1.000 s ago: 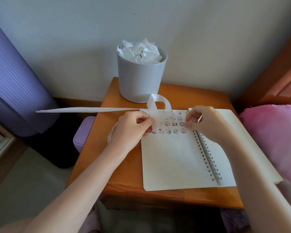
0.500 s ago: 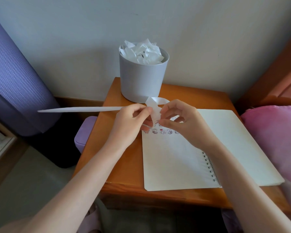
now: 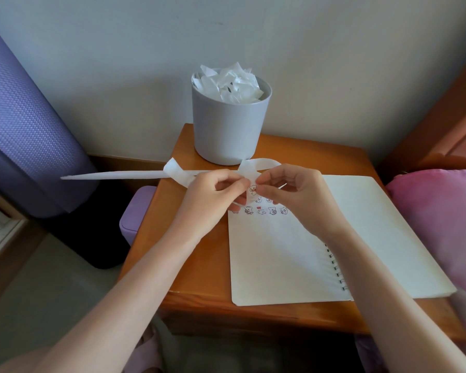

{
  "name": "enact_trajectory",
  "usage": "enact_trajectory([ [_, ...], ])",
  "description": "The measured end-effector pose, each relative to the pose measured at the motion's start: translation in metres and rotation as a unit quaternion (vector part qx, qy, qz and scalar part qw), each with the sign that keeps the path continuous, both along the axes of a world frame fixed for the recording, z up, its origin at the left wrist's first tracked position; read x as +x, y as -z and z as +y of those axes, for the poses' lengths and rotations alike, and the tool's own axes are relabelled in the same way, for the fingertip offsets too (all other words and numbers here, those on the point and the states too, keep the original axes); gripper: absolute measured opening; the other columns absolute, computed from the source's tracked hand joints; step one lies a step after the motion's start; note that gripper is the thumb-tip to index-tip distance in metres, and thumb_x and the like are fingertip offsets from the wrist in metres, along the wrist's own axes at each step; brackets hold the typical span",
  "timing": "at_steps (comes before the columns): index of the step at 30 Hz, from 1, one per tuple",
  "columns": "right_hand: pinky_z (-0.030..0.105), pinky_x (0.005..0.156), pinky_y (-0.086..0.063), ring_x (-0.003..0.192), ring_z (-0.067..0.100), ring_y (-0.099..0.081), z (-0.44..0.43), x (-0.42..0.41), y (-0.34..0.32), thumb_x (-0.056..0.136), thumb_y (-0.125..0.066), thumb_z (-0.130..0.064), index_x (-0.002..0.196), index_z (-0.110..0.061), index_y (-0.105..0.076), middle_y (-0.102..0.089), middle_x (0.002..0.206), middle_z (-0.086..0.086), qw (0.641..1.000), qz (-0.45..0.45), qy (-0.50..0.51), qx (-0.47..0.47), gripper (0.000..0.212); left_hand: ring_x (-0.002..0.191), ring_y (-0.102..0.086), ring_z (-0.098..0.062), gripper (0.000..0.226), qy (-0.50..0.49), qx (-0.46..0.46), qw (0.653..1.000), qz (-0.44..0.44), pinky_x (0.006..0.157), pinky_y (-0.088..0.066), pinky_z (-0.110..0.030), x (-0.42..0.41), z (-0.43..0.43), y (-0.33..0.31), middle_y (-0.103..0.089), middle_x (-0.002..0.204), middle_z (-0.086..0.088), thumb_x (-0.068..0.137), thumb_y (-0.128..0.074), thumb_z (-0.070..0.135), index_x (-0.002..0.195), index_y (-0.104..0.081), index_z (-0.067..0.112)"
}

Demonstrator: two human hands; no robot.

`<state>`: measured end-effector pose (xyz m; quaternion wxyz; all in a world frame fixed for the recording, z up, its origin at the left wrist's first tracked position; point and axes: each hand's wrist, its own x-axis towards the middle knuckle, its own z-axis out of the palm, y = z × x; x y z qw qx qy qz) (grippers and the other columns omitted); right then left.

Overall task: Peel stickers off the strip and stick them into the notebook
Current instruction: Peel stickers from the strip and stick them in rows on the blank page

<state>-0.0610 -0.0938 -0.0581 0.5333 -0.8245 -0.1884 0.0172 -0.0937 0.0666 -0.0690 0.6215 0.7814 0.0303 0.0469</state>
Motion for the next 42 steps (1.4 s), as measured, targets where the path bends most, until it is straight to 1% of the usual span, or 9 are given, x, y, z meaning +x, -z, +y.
enact_trajectory([
  [8,0.013,0.06,-0.048,0.06,-0.002,-0.059,-0.001,0.0,0.0,0.079,-0.073,-0.008,0.087,-0.012,-0.071,-0.067,0.073,-0.008,1.0,0.0,-0.004,0.005,0.009,0.074,-0.068,-0.007,0.009,0.003,-0.006,1.0,-0.005,0.06,-0.056,-0.015,-0.001,-0.001,-0.001,-0.07,0.08,0.002,0.09,-0.059,0.02,0.092,-0.068,0.018],
  [16,0.019,0.06,-0.049,0.061,0.0,-0.059,-0.002,0.0,0.0,0.079,-0.073,-0.007,0.084,-0.012,-0.07,-0.068,0.073,-0.006,1.0,-0.002,-0.01,0.0,0.008,0.074,-0.069,-0.009,0.011,-0.001,-0.007,1.0,-0.002,0.061,-0.057,-0.018,-0.001,-0.001,-0.001,-0.071,0.08,0.0,0.089,-0.06,0.019,0.092,-0.071,0.017],
  [23,0.017,0.058,-0.047,0.069,0.002,-0.058,0.0,-0.002,0.001,0.081,-0.072,-0.012,0.077,-0.025,-0.068,-0.066,0.08,-0.011,0.999,-0.029,-0.007,-0.045,0.014,0.072,-0.069,-0.007,0.009,-0.007,-0.003,1.0,0.009,0.06,-0.056,-0.017,-0.001,0.0,0.0,-0.07,0.078,0.002,0.089,-0.061,0.019,0.089,-0.07,0.018],
  [26,0.014,0.064,-0.042,0.082,0.006,-0.053,0.001,-0.001,0.002,0.08,-0.074,-0.022,0.077,-0.032,-0.066,-0.059,0.09,-0.016,0.994,-0.056,0.008,-0.088,0.013,0.072,-0.069,-0.007,0.009,-0.014,-0.009,1.0,0.015,0.059,-0.056,-0.017,0.0,0.001,0.0,-0.07,0.08,0.002,0.089,-0.062,0.019,0.092,-0.07,0.017],
  [29,0.012,0.067,-0.037,0.086,0.005,-0.049,0.002,-0.004,-0.001,0.081,-0.072,-0.025,0.077,-0.035,-0.064,-0.055,0.093,-0.016,0.993,-0.07,0.005,-0.095,0.014,0.069,-0.068,-0.003,0.009,-0.028,-0.011,0.999,0.016,0.056,-0.054,-0.014,0.001,0.003,0.001,-0.069,0.079,0.004,0.088,-0.062,0.019,0.093,-0.068,0.017],
  [33,0.013,0.061,-0.041,0.07,0.002,-0.054,0.004,-0.008,-0.007,0.083,-0.07,-0.017,0.076,-0.028,-0.066,-0.065,0.081,-0.013,0.997,-0.031,-0.02,-0.066,0.013,0.07,-0.066,0.001,0.009,-0.048,0.013,0.999,-0.003,0.054,-0.05,-0.008,0.002,0.005,0.001,-0.069,0.078,0.004,0.089,-0.061,0.021,0.092,-0.068,0.017],
  [37,0.008,0.056,-0.041,0.06,-0.002,-0.056,0.006,-0.009,-0.005,0.081,-0.072,-0.015,0.081,-0.015,-0.07,-0.069,0.073,-0.007,0.996,0.043,-0.052,-0.061,0.001,0.071,-0.065,0.004,0.012,-0.062,0.046,0.997,-0.017,0.054,-0.048,-0.005,0.002,0.008,0.0,-0.068,0.081,0.005,0.089,-0.059,0.022,0.095,-0.069,0.018],
  [39,0.007,0.053,-0.04,0.058,-0.003,-0.055,0.008,-0.01,-0.003,0.081,-0.071,-0.013,0.084,-0.008,-0.071,-0.068,0.07,-0.004,0.994,0.075,-0.057,-0.061,0.006,0.07,-0.065,0.006,0.012,-0.064,0.055,0.996,-0.02,0.055,-0.048,-0.005,0.002,0.008,-0.001,-0.068,0.081,0.005,0.089,-0.059,0.022,0.095,-0.069,0.018],
  [42,0.018,0.064,-0.049,0.066,0.005,-0.059,0.01,-0.01,0.004,0.08,-0.072,-0.012,0.084,-0.007,-0.072,-0.072,0.079,0.006,0.99,0.112,-0.056,-0.065,0.007,0.068,-0.062,0.011,0.009,-0.064,0.055,0.996,-0.021,0.053,-0.048,-0.005,0.001,0.008,-0.001,-0.066,0.077,0.01,0.089,-0.059,0.021,0.091,-0.068,0.019],
])
